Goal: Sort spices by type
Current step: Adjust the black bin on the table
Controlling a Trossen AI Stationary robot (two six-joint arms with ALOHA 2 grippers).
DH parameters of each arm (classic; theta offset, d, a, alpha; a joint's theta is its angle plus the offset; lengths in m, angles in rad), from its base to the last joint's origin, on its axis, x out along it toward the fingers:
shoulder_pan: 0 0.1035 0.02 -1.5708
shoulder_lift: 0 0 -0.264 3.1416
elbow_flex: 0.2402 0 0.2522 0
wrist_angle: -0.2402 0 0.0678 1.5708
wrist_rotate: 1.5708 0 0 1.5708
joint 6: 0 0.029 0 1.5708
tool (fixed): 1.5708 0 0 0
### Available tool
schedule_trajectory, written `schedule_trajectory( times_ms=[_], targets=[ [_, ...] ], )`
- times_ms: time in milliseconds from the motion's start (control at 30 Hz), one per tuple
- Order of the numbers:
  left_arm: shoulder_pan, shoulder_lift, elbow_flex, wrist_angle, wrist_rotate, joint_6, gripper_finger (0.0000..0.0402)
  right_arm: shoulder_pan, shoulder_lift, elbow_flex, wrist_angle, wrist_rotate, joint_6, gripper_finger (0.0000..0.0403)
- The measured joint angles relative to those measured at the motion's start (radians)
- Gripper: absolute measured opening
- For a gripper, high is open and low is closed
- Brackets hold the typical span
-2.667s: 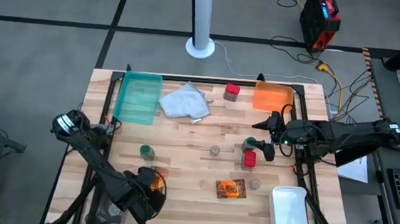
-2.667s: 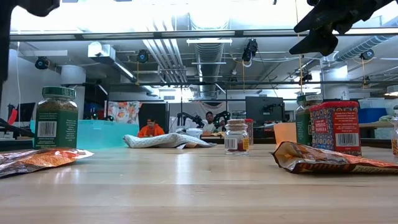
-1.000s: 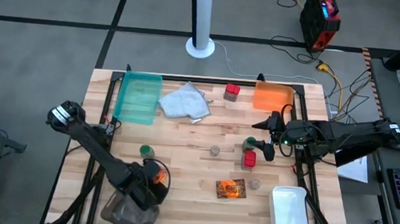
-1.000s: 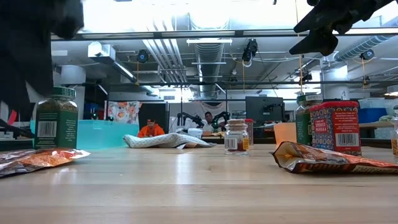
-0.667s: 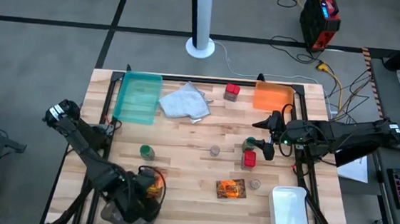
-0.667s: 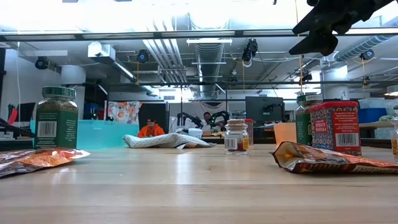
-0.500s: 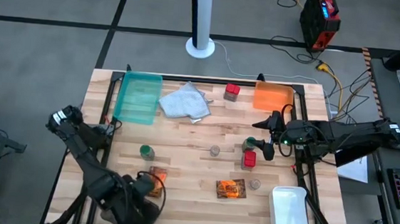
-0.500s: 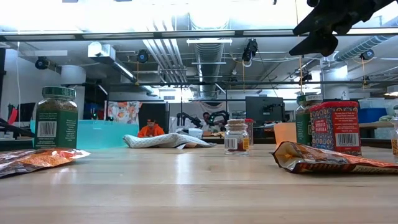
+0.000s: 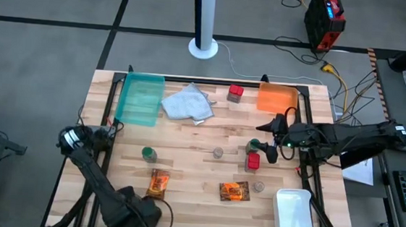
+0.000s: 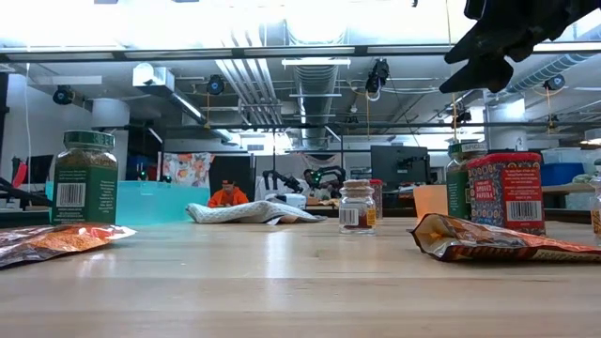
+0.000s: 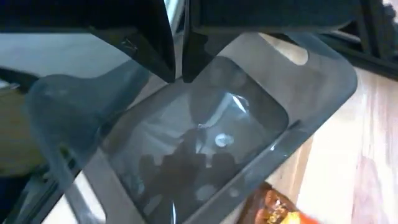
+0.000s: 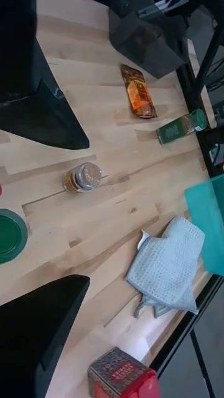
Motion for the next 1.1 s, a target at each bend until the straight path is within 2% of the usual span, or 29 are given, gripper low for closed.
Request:
schedule_trajectory(
  times_ms=[367, 733, 967, 1100],
  targets=[
    [-0.05, 0.066, -0.022, -0.192, 0.049, 0.139, 0.0, 0.0, 0.0, -0.015, 0.001, 0.0, 0.021, 0.0338],
    [-0.049, 0.049, -0.194, -0.172, 0.054, 0.216, 0.0, 0.0, 0.0, -0.015, 0.001, 0.0, 0.028, 0.0338],
    [-0.048, 0.03, -0.289, -0.245, 0.069, 0.25, 0.0, 0.0, 0.0, -0.015, 0.001, 0.0, 0.029, 0.0338],
    [-0.047, 0.029, -0.315, -0.267, 0.066, 0.324, 0.0, 0.0, 0.0, -0.015, 0.001, 0.0, 0.03, 0.0338]
  ],
)
